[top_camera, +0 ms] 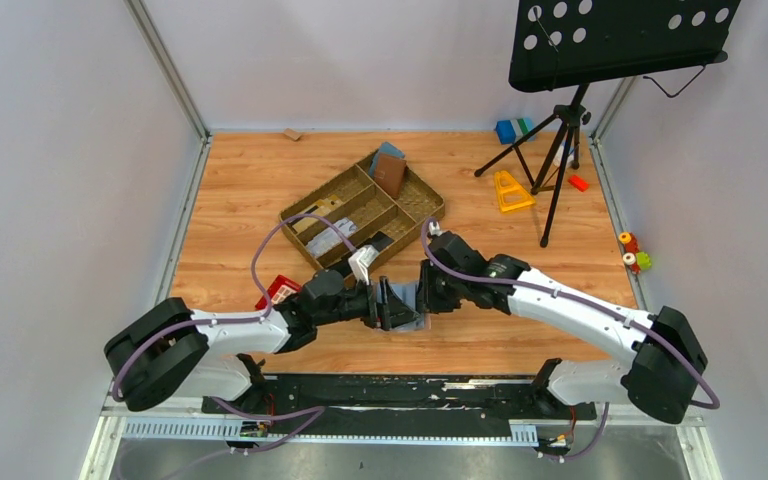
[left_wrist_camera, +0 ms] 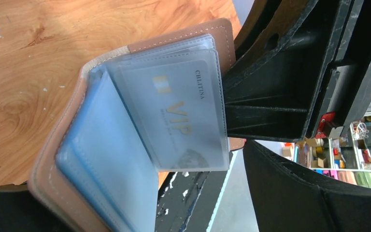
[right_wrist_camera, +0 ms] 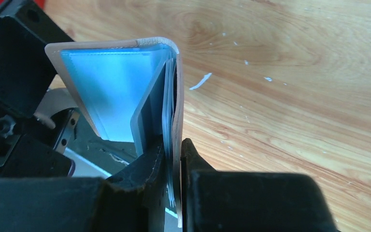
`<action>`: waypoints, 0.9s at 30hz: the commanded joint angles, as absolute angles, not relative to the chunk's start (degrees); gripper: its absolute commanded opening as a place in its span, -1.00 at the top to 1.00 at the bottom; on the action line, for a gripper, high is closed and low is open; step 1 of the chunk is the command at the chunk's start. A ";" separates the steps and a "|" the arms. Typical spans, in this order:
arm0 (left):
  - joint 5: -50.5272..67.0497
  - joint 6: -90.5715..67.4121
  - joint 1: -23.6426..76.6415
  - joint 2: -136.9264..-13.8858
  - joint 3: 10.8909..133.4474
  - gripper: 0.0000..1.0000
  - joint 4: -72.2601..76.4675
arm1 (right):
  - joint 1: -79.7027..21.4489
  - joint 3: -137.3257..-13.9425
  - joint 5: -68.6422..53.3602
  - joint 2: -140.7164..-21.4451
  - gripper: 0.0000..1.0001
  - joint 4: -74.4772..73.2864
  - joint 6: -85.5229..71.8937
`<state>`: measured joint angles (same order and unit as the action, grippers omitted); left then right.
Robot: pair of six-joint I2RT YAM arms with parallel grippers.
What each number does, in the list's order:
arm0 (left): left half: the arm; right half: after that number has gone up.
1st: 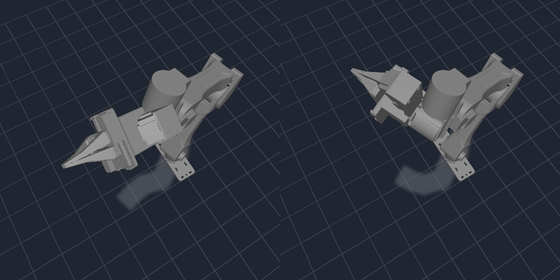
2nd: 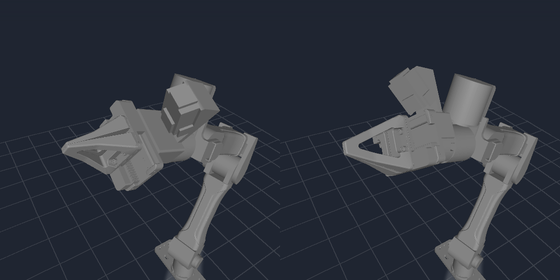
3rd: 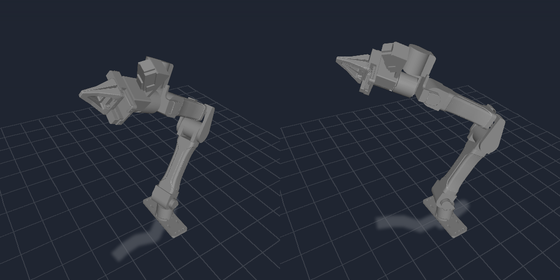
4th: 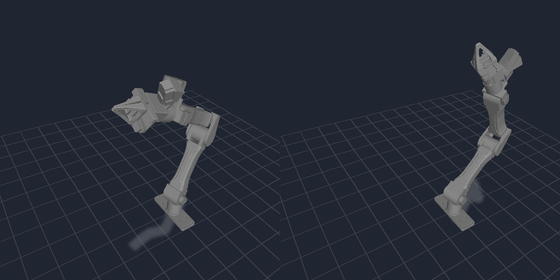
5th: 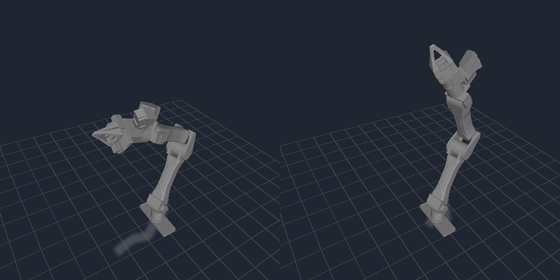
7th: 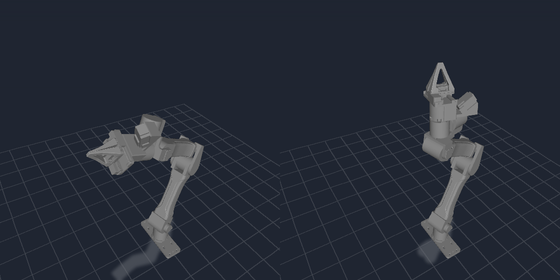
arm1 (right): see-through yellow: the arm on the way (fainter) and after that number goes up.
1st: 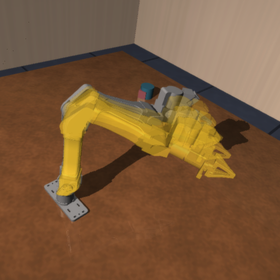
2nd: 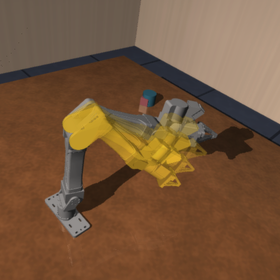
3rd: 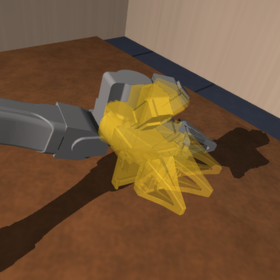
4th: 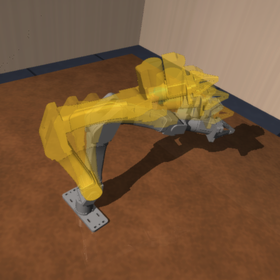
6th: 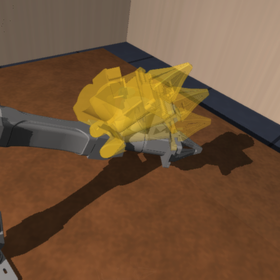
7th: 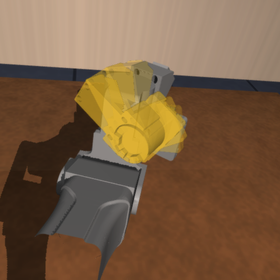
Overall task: Take the credit cards out of the card holder
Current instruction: Remove the credit card from the card holder.
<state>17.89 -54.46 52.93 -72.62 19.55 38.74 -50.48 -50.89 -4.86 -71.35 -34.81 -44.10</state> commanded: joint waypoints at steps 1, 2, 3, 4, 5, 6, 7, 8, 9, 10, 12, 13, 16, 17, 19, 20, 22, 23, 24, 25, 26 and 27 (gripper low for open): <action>18.12 -51.37 53.50 -73.09 23.47 -0.84 40.41 | -51.32 -53.56 2.90 -72.37 1.00 -40.34 -45.92; 17.39 -50.48 53.52 -73.19 24.19 -0.82 37.74 | -51.30 -53.09 2.37 -71.89 1.00 -39.34 -45.84; 16.46 -49.62 53.53 -73.21 24.93 -0.80 34.96 | -51.29 -52.67 1.77 -71.30 1.00 -38.37 -45.84; 15.45 -48.61 53.60 -73.21 25.75 -0.78 31.51 | -51.30 -52.31 1.52 -70.62 1.00 -37.46 -45.75; 14.18 -47.23 53.69 -73.26 26.80 -0.75 26.56 | -51.31 -52.08 1.67 -70.16 1.00 -37.02 -45.85; 13.07 -46.29 53.82 -73.30 27.74 -0.71 23.30 | -51.28 -52.15 2.05 -69.93 1.00 -37.11 -45.88; 11.95 -45.46 53.87 -73.37 28.59 -0.65 20.84 | -51.29 -52.44 2.43 -70.03 1.00 -37.57 -45.81; 11.24 -45.07 53.92 -73.37 29.05 -0.53 18.93 | -51.32 -52.80 2.80 -70.21 1.00 -38.17 -45.61; 10.63 -44.87 53.90 -73.24 29.24 -0.39 17.86 | -51.31 -53.10 3.01 -70.49 1.00 -38.86 -45.43; 10.18 -44.83 53.88 -73.23 29.06 -0.25 17.35 | -51.25 -53.30 3.09 -70.69 1.00 -39.31 -45.14; 9.93 -45.34 53.88 -72.90 28.32 -0.03 17.82 | -51.26 -53.20 3.21 -70.75 1.00 -39.76 -44.87; 10.09 -45.97 53.88 -72.66 27.67 0.05 19.09 | -51.24 -52.92 3.32 -70.57 1.00 -39.89 -44.74; 12.73 -49.48 53.03 -71.41 22.75 0.10 27.69 | -50.99 -51.01 2.74 -69.27 1.00 -38.23 -42.43; 14.36 -51.15 52.27 -71.16 20.95 0.09 31.71 | -50.60 -50.05 2.04 -68.77 1.00 -37.36 -41.77; 17.80 -54.23 50.48 -71.26 17.75 0.08 39.66 | -49.55 -47.63 -3.95 -66.97 1.00 -33.91 -39.76; 19.28 -55.61 49.66 -71.65 16.72 0.08 43.54 | -48.90 -46.09 -6.35 -65.91 1.00 -31.74 -39.34; 21.26 -56.31 48.63 -72.41 15.94 0.18 45.83 | -48.01 -43.26 -10.83 -63.48 1.00 -27.58 -39.17; 22.24 -56.29 48.46 -72.77 15.87 0.28 46.58 | -47.66 -41.92 -12.69 -62.11 1.00 -25.55 -39.16; 22.81 -56.26 48.39 -73.11 15.77 0.40 47.37 | -47.29 -40.84 -13.87 -60.99 1.00 -23.84 -39.39; 23.19 -56.39 48.23 -73.31 15.63 0.53 48.12 | -46.96 -39.69 -14.22 -59.90 1.00 -22.96 -39.66; 22.99 -57.21 47.55 -72.88 14.16 0.86 49.87 | -45.78 -38.38 -12.97 -57.26 1.00 -23.48 -39.21; 22.78 -57.35 47.33 -72.59 13.70 0.91 50.18 | -45.19 -38.02 -12.74 -56.57 1.00 -23.81 -38.92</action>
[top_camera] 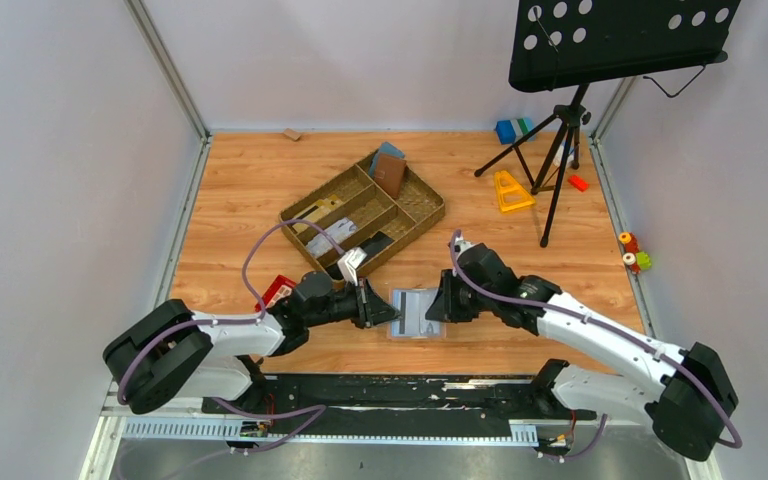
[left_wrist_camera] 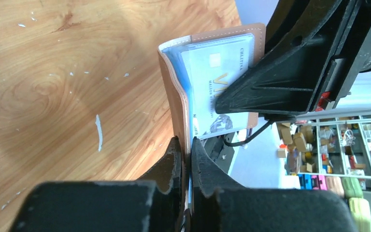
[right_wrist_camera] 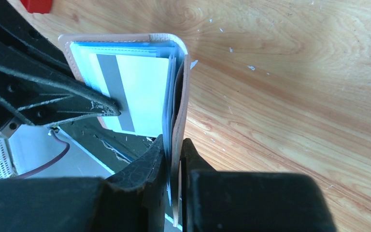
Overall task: Take the credit cards out of the card holder
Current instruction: Remove the credit card from the card holder.
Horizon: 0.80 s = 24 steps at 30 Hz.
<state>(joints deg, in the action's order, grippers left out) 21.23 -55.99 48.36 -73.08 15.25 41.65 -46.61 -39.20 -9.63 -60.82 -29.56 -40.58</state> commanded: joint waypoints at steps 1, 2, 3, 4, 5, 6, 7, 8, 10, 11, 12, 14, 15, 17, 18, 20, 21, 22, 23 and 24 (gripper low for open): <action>22.67 -57.32 47.17 -72.26 13.46 0.94 50.26 | -44.23 -37.37 -12.94 -56.03 1.00 -23.85 -38.68; 22.67 -57.20 47.07 -72.06 13.37 0.96 50.15 | -43.44 -36.65 -13.64 -55.41 1.00 -23.57 -38.48; 22.84 -57.07 47.03 -71.78 13.42 0.98 50.10 | -42.87 -35.93 -14.62 -54.86 1.00 -23.00 -38.47; 23.11 -56.92 47.02 -71.60 13.41 1.00 50.10 | -42.26 -35.26 -15.56 -54.34 1.00 -22.54 -38.49; 23.26 -56.87 47.02 -71.47 13.37 1.00 50.10 | -41.77 -34.72 -16.12 -53.75 1.00 -22.23 -38.45; 23.43 -56.82 47.02 -71.35 13.39 1.00 50.08 | -41.38 -34.38 -16.36 -53.30 1.00 -22.16 -38.46; 23.51 -56.78 47.02 -71.22 13.36 1.00 50.02 | -41.00 -34.06 -16.43 -52.78 1.00 -22.19 -38.26; 23.55 -56.72 47.02 -71.13 13.29 1.00 50.01 | -40.70 -33.94 -16.39 -52.23 0.96 -22.44 -38.03; 23.47 -56.96 46.93 -70.74 13.01 1.00 50.37 | -40.12 -34.35 -14.91 -51.74 0.51 -24.45 -36.88; 23.42 -57.15 46.87 -70.41 12.82 1.00 50.70 | -39.83 -34.97 -13.19 -51.50 0.23 -26.40 -36.23; 23.51 -57.44 46.77 -70.07 12.65 1.00 50.93 | -39.67 -35.70 -11.29 -51.08 0.13 -28.48 -35.25; 23.70 -57.94 46.47 -69.31 12.65 1.00 50.72 | -39.71 -37.08 -7.23 -49.64 0.05 -32.10 -33.17; 23.75 -58.12 46.35 -69.00 12.70 1.00 50.38 | -39.70 -37.75 -5.40 -48.59 0.05 -33.71 -32.49; 23.61 -58.14 46.16 -68.07 12.74 1.00 49.31 | -39.68 -38.91 -3.55 -46.39 0.05 -35.74 -30.67; 23.45 -58.24 46.11 -67.70 12.79 1.00 49.01 | -39.68 -39.39 -3.32 -45.16 0.05 -36.29 -29.84; 22.79 -58.49 46.06 -66.92 12.46 1.00 48.96 | -39.66 -40.64 -3.43 -43.12 0.08 -37.13 -28.74; 22.57 -58.58 46.05 -66.61 12.36 1.00 48.96 | -39.66 -40.95 -4.66 -42.28 0.12 -36.94 -28.33; 22.32 -58.68 46.05 -66.33 12.31 1.00 48.96 | -39.64 -41.03 -6.25 -41.41 0.15 -36.17 -27.91; 22.16 -58.77 46.05 -66.09 12.37 1.00 48.78 | -39.68 -40.92 -7.60 -40.40 0.18 -35.27 -27.76; 22.03 -58.86 46.05 -65.84 12.54 1.00 48.37 | -39.64 -40.77 -9.04 -39.78 0.20 -33.92 -27.85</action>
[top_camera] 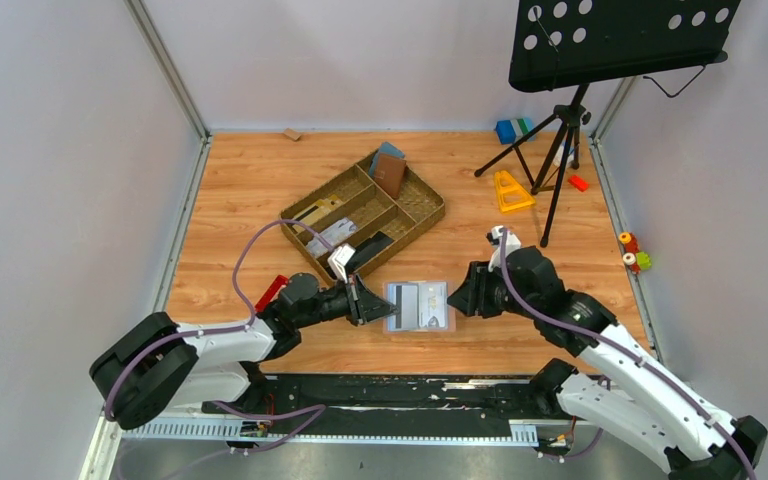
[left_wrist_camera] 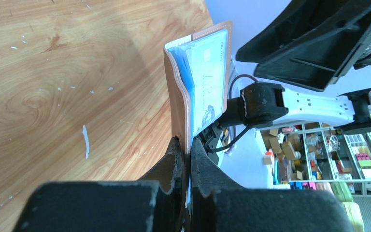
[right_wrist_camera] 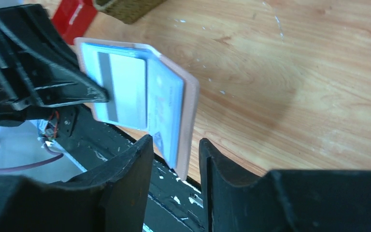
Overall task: Take the credit cards out of the card holder
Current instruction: Remove the credit card from the card holder.
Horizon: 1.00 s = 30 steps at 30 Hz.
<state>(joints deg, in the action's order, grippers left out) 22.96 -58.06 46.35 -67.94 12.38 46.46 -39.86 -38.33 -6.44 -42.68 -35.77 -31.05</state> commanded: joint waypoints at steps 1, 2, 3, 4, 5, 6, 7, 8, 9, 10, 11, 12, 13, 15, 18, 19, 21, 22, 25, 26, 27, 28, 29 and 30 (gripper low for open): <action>21.95 -58.95 46.05 -65.63 12.72 1.00 47.94 | -39.65 -40.45 -10.48 -39.25 0.22 -32.51 -28.01; 21.82 -59.08 46.05 -65.45 12.78 1.00 47.55 | -39.64 -39.78 -12.74 -38.73 0.22 -30.60 -28.39; 21.73 -59.38 46.05 -65.24 12.97 1.00 47.13 | -39.65 -38.71 -16.18 -38.42 0.21 -27.30 -28.59; 21.88 -59.62 46.05 -65.02 12.99 1.00 47.08 | -39.66 -37.24 -20.31 -38.56 0.21 -23.84 -29.44; 22.27 -59.97 46.05 -64.99 13.08 1.00 47.49 | -39.70 -35.98 -24.02 -39.22 0.22 -20.20 -30.78; 22.84 -60.42 46.05 -65.07 13.21 1.00 48.04 | -39.72 -34.81 -26.49 -40.32 0.25 -17.42 -32.39; 23.54 -60.90 46.05 -65.30 13.34 1.00 48.82 | -39.64 -33.84 -28.08 -41.64 0.28 -15.71 -33.63; 24.54 -61.56 46.05 -65.52 13.43 1.00 49.81 | -39.71 -33.42 -28.28 -43.25 0.31 -14.94 -34.58; 25.27 -62.41 46.05 -65.80 13.45 1.00 51.29 | -39.67 -33.14 -27.88 -44.26 0.32 -14.64 -34.90; 25.76 -63.26 46.05 -66.04 13.33 1.00 52.77 | -39.65 -32.89 -27.05 -45.13 0.32 -14.52 -35.16; 26.15 -64.04 46.05 -66.24 13.25 1.00 54.10 | -39.33 -32.75 -26.66 -45.64 0.33 -14.42 -35.32; 26.52 -64.80 46.05 -66.30 13.13 1.00 55.11 | -38.81 -32.47 -27.21 -45.88 0.33 -13.58 -35.51; 26.80 -65.32 46.05 -66.34 13.10 1.00 55.98 | -38.18 -31.99 -28.13 -45.99 0.33 -12.23 -36.19; 27.60 -66.29 46.06 -66.37 12.90 1.00 57.70 | -36.70 -30.19 -30.15 -46.11 0.32 -9.04 -38.46; 28.52 -68.18 46.06 -66.53 12.40 1.00 61.01 | -34.86 -28.14 -32.34 -46.69 0.33 -4.93 -41.80; 28.62 -68.99 46.07 -66.69 12.09 1.00 62.43 | -34.48 -27.45 -32.67 -46.89 0.35 -3.77 -43.25; 29.10 -70.53 46.06 -67.23 11.48 1.00 65.79 | -33.75 -26.08 -33.50 -47.26 0.37 -1.13 -45.68; 29.59 -71.25 46.05 -67.77 11.33 1.00 67.37 | -33.48 -25.03 -34.14 -47.28 0.37 1.52 -47.05; 31.18 -73.34 46.08 -69.90 11.28 1.00 72.30 | -33.13 -22.75 -35.82 -47.59 0.37 8.76 -50.77; 31.54 -74.17 46.06 -70.79 11.23 1.00 74.25 | -33.09 -22.37 -36.26 -47.55 0.37 10.10 -51.69; 31.88 -75.00 46.10 -71.73 11.13 1.00 76.42 | -33.05 -22.11 -36.61 -47.59 0.37 10.96 -52.28; 32.04 -75.83 46.06 -72.70 11.01 1.00 78.48 | -33.09 -22.07 -36.72 -47.54 0.36 11.28 -52.73; 32.22 -76.59 46.06 -73.80 10.92 1.00 81.35 | -33.09 -22.18 -36.78 -47.38 0.36 11.33 -52.89; 32.48 -77.32 46.05 -74.79 10.84 1.00 83.72 | -33.10 -22.17 -36.80 -47.19 0.35 11.22 -53.03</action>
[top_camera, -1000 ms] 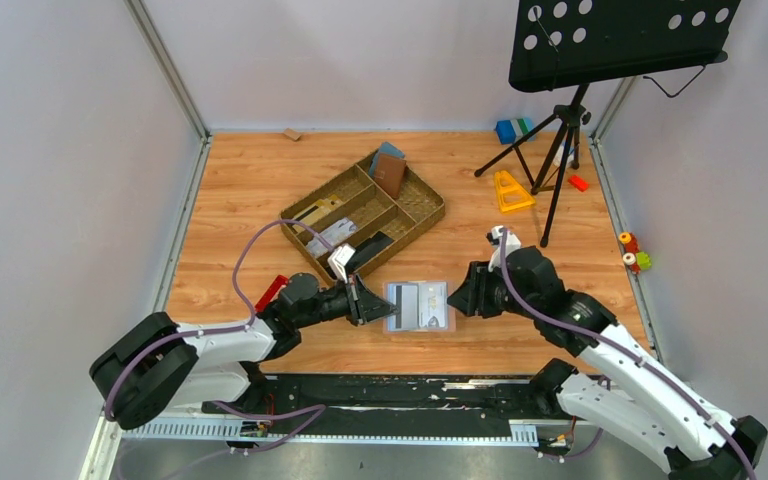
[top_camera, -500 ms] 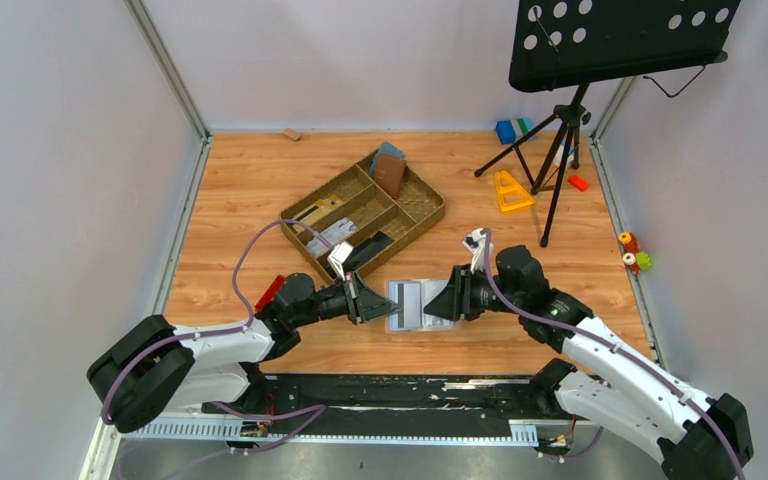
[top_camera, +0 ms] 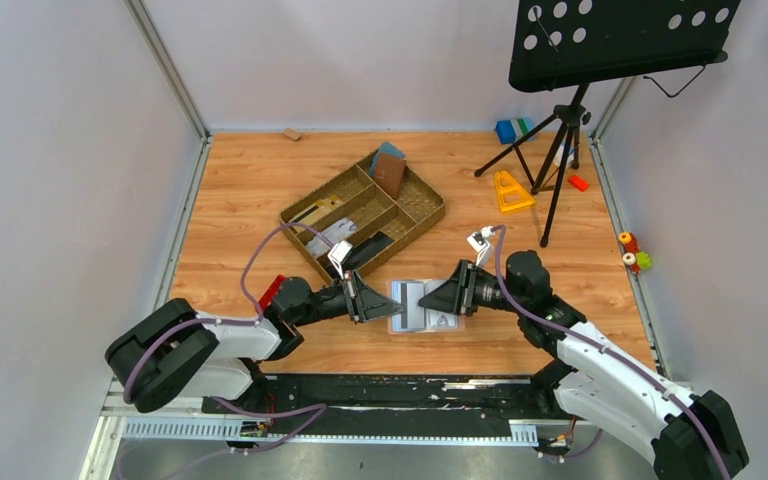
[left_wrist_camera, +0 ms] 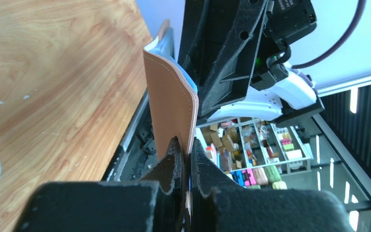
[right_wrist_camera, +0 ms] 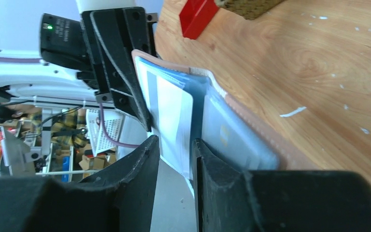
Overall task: Take the credit cards out of the card holder
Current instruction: Remove the credit card from the card holder.
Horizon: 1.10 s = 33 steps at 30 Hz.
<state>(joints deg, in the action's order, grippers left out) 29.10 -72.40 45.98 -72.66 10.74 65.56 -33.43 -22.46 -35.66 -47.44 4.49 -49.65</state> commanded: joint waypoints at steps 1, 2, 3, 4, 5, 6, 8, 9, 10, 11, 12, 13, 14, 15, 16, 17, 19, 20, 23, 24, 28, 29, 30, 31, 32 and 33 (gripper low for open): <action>32.60 -78.05 46.05 -76.05 10.87 1.00 86.08 | -33.09 -22.09 -36.79 -47.02 0.34 11.17 -53.20; 32.82 -79.06 46.05 -77.79 10.75 1.00 88.76 | -33.08 -21.97 -36.74 -46.87 0.33 11.10 -53.37; 32.91 -79.96 46.05 -79.08 10.75 1.00 91.38 | -33.07 -21.90 -36.75 -46.73 0.32 11.01 -53.52; 33.29 -80.62 46.05 -79.90 11.03 1.00 91.92 | -33.07 -21.78 -36.87 -46.68 0.29 10.99 -53.71; 33.73 -80.44 46.10 -80.20 11.42 1.00 91.94 | -32.97 -21.72 -37.03 -46.51 0.21 10.71 -53.73; 33.87 -80.05 46.14 -80.15 11.51 1.00 91.98 | -33.09 -21.76 -36.90 -46.25 0.10 10.11 -53.56; 33.57 -79.29 46.15 -78.97 11.13 1.00 92.02 | -32.98 -21.92 -36.21 -45.57 0.06 8.10 -52.98; 33.14 -79.20 46.14 -78.21 10.96 1.00 91.97 | -32.99 -21.63 -36.30 -45.18 0.22 8.23 -53.07; 32.92 -79.19 46.14 -77.54 10.83 1.00 91.70 | -32.82 -21.16 -36.76 -44.82 0.39 8.86 -53.60; 32.81 -79.19 46.14 -77.07 10.88 1.00 91.18 | -32.65 -20.77 -37.42 -44.56 0.48 9.93 -54.25; 32.67 -79.19 46.14 -76.76 10.96 1.00 90.88 | -32.44 -20.26 -38.13 -44.36 0.54 11.38 -55.09; 32.55 -79.35 46.14 -76.63 10.94 1.00 90.96 | -32.34 -19.69 -38.68 -44.12 0.56 12.94 -55.94; 32.53 -79.57 46.14 -76.71 10.88 1.00 91.23 | -32.27 -19.16 -39.13 -43.79 0.56 14.95 -56.97; 32.44 -79.94 46.15 -76.86 10.81 1.00 91.79 | -32.26 -18.25 -39.52 -43.44 0.56 17.97 -58.44; 32.48 -80.15 46.14 -77.10 10.93 1.00 91.99 | -32.26 -17.49 -39.95 -43.09 0.56 20.46 -59.70; 32.51 -80.23 46.19 -77.20 10.98 1.00 92.02 | -32.23 -16.76 -40.32 -42.67 0.56 23.44 -61.08; 32.45 -80.25 46.15 -77.05 10.95 1.00 92.02 | -32.18 -15.56 -41.03 -42.08 0.57 28.50 -63.70; 32.34 -80.24 46.14 -76.80 10.78 1.00 92.02 | -32.21 -15.21 -41.12 -41.65 0.58 30.26 -64.54; 31.72 -79.99 46.14 -76.02 10.50 1.00 92.02 | -32.22 -14.83 -40.62 -39.47 0.69 32.02 -65.47; 31.67 -79.98 46.14 -75.90 10.38 1.00 92.07 | -32.21 -14.75 -40.27 -38.66 0.76 31.93 -65.40; 31.64 -79.98 46.14 -76.24 10.52 1.00 91.94 | -32.25 -15.48 -40.00 -36.94 0.81 31.45 -65.52; 31.71 -79.98 46.14 -76.33 10.59 1.00 91.98 | -32.22 -15.95 -40.11 -36.98 0.79 31.06 -65.44; 31.87 -79.98 46.14 -76.37 10.67 1.00 91.94 | -32.20 -16.29 -40.35 -37.19 0.76 30.95 -65.22; 31.98 -79.99 46.14 -76.38 10.80 1.00 91.95 | -32.29 -16.72 -40.73 -37.56 0.73 30.99 -65.07; 32.07 -80.03 46.14 -76.27 10.90 1.00 91.98 | -32.30 -17.03 -40.98 -37.98 0.71 30.74 -64.97; 32.20 -80.06 46.14 -76.24 11.02 1.00 91.94 | -32.38 -17.43 -41.16 -38.60 0.69 30.10 -64.70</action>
